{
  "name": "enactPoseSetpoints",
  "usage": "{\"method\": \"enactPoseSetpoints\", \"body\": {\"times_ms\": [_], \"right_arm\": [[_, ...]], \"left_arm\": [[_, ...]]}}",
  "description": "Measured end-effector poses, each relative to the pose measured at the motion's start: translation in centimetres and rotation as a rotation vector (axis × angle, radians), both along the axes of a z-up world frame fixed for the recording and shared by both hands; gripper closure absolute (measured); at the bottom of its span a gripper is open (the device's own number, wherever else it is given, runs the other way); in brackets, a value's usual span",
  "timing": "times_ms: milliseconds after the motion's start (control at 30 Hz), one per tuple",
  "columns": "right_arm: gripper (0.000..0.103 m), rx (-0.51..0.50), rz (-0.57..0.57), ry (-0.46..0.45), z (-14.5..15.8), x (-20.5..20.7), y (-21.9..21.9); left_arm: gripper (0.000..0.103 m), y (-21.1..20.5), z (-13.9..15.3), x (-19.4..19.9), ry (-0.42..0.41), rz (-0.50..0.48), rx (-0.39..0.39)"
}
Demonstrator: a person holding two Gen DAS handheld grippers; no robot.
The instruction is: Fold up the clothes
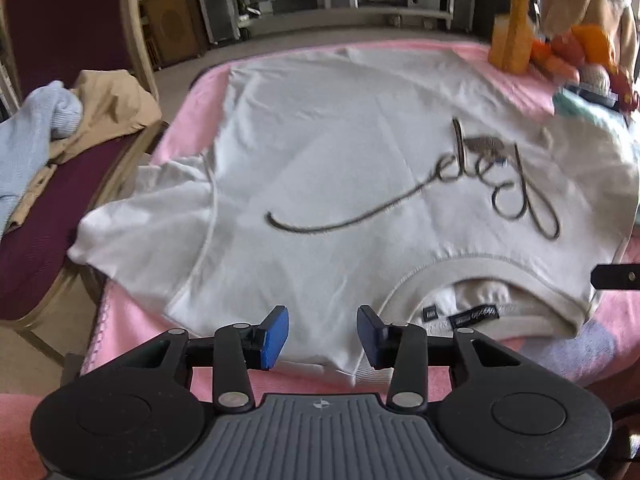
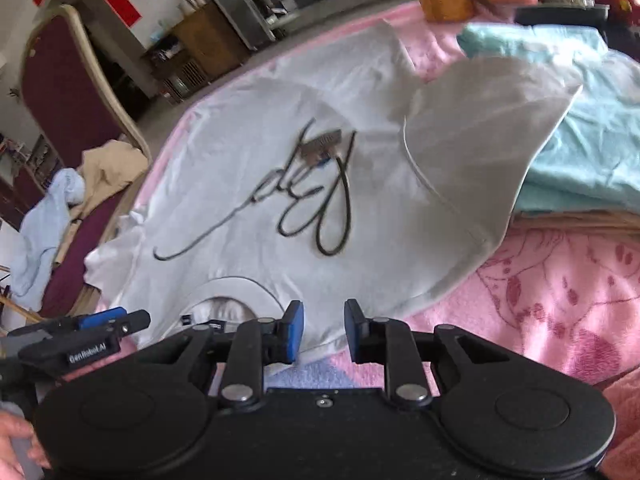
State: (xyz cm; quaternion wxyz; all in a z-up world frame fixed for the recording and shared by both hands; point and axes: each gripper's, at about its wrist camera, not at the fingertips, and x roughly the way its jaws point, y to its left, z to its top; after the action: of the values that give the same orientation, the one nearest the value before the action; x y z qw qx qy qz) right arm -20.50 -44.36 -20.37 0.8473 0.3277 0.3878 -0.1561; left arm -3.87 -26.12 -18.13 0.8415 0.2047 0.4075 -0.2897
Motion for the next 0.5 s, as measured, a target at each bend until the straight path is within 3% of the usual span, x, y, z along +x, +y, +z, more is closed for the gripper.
{"method": "enactPoseSetpoints", "body": {"times_ms": [133,233,367,500], "right_arm": [[0.081,-0.033,0.033,0.048,-0.8,1.3,0.5],[0.08,-0.069,0.057,0.072,-0.9,1.5,1.0],[0.061,-0.048,-0.068,-0.025,0.8,-0.4,-0.9],[0.058,-0.009,-0.266,-0.135,2.8,-2.9,-4.9]], "left_arm": [[0.061,-0.6,-1.0,0.2,-0.02,-0.012,0.051],[0.061,-0.2,-0.8,0.1,-0.012,-0.007,0.042],[0.061,-0.1,-0.3,0.4,-0.012,0.012,0.016],[0.061,-1.2,0.4,1.3,-0.007,0.019,-0.002]]}}
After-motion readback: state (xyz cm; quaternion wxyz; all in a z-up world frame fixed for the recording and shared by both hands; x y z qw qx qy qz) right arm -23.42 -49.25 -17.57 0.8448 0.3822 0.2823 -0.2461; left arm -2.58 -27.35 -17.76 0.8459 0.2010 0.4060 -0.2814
